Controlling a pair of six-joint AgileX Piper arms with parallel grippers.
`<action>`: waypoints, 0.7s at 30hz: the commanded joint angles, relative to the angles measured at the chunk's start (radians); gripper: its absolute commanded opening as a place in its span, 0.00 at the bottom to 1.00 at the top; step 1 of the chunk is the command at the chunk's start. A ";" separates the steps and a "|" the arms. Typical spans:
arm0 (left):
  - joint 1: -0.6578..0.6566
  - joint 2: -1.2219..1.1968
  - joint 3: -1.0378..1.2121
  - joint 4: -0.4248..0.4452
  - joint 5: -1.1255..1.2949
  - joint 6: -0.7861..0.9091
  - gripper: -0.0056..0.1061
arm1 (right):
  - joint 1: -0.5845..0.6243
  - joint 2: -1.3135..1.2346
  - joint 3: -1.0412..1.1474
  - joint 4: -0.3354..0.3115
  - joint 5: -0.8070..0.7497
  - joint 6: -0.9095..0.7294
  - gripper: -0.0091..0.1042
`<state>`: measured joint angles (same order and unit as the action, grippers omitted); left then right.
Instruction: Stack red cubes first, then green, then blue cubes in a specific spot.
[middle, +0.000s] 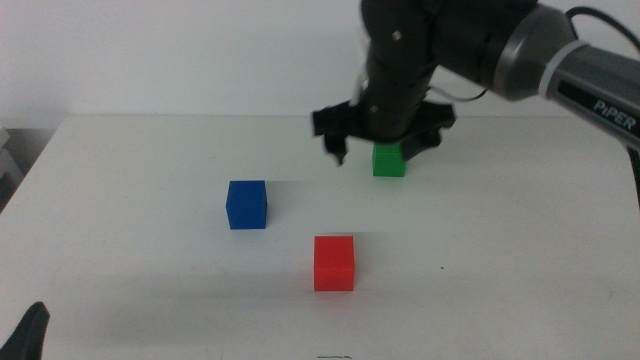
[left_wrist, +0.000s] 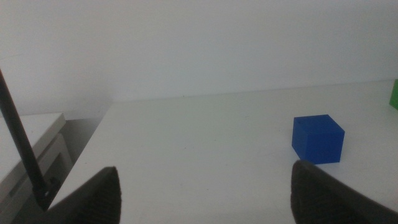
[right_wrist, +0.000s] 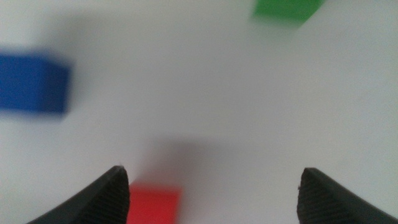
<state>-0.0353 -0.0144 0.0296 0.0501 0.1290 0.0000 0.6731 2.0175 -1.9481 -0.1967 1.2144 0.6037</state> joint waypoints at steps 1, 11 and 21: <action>-0.002 -0.016 -0.003 -0.010 -0.084 -0.005 0.89 | -0.051 -0.032 -0.050 -0.075 -0.052 -0.034 0.91; -0.002 -0.016 -0.003 -0.010 -0.084 -0.005 0.89 | -0.178 0.074 -0.058 -0.120 -0.332 -0.060 0.91; -0.002 -0.016 -0.003 -0.010 -0.084 -0.005 0.89 | -0.202 0.192 -0.058 -0.128 -0.511 -0.068 0.91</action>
<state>-0.0353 -0.0144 0.0296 0.0501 0.1290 0.0000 0.4793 2.2644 -1.9708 -0.2887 0.7788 0.5462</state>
